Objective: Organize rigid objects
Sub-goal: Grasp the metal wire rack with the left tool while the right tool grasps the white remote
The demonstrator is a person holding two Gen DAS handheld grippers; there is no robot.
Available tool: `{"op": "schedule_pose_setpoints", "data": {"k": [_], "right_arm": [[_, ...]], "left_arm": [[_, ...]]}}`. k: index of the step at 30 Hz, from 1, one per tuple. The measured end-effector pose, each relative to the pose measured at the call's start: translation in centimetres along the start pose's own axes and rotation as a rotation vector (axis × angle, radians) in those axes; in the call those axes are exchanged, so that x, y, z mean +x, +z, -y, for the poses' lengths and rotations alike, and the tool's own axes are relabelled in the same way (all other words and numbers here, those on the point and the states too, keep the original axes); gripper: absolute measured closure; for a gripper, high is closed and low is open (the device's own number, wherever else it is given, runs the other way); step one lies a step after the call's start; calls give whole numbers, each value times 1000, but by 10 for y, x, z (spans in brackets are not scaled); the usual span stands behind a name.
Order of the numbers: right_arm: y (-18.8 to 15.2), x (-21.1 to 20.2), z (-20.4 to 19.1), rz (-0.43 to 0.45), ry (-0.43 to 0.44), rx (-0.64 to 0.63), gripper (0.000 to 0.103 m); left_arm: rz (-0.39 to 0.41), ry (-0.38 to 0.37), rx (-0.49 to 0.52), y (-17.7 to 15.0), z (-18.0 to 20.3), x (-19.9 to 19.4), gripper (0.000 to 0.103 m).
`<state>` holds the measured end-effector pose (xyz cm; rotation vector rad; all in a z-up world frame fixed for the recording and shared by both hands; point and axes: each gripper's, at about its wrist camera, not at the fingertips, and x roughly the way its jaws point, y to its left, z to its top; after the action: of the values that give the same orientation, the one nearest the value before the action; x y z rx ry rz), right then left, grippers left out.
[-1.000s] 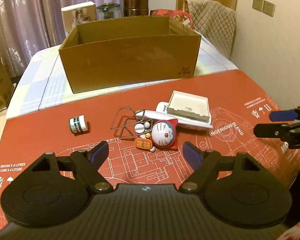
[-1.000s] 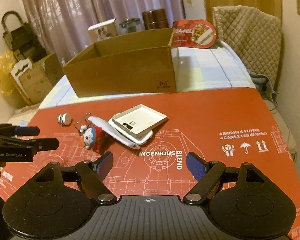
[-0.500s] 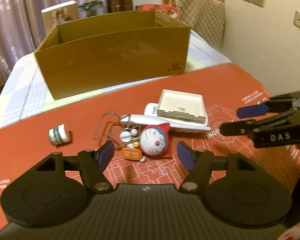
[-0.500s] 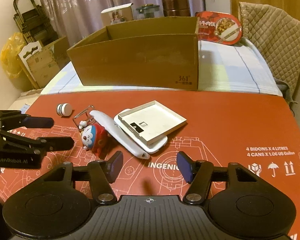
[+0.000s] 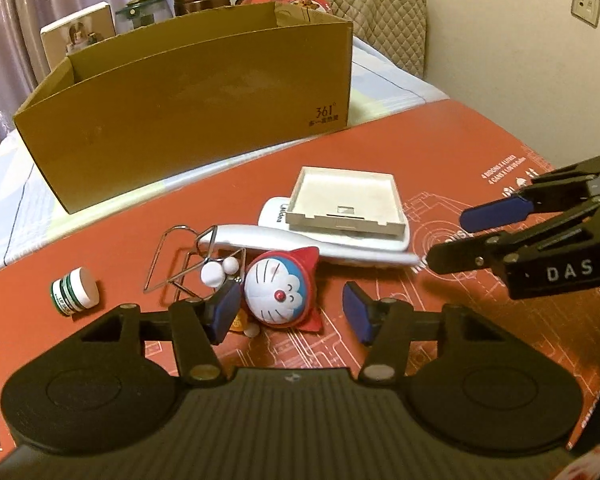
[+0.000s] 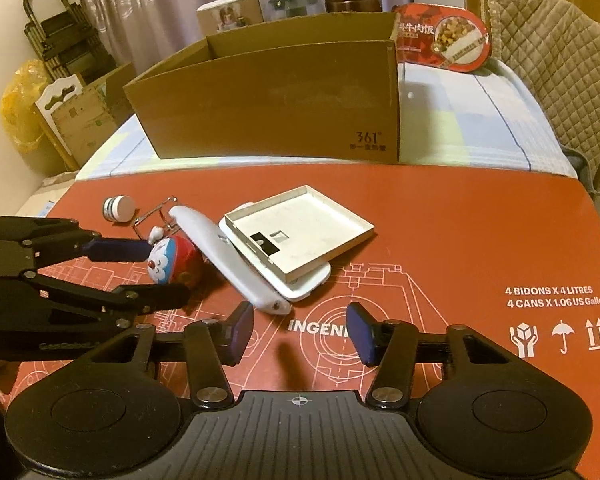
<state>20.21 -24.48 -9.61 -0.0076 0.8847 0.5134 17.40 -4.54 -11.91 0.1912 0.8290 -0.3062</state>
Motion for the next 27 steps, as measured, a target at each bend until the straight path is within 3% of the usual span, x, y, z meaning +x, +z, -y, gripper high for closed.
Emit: {"op": "schedule_pose_setpoints", "data": {"k": [7, 11, 12, 22, 27], "right_arm": [[0, 2, 1, 2, 0, -1, 54], [0, 5, -1, -1, 5, -5, 54], [0, 5, -2, -2, 6, -8, 55], [-2, 14, -23, -18, 82, -68, 60], [-2, 27, -42, -41, 109, -136, 60]], "left_arm": [[14, 75, 14, 1, 3, 10, 51], [28, 112, 29, 1, 6, 10, 62], [26, 101, 29, 0, 5, 9, 67], [-37, -6, 11, -17, -18, -17, 67], [-48, -38, 76, -26, -26, -25, 67]]}}
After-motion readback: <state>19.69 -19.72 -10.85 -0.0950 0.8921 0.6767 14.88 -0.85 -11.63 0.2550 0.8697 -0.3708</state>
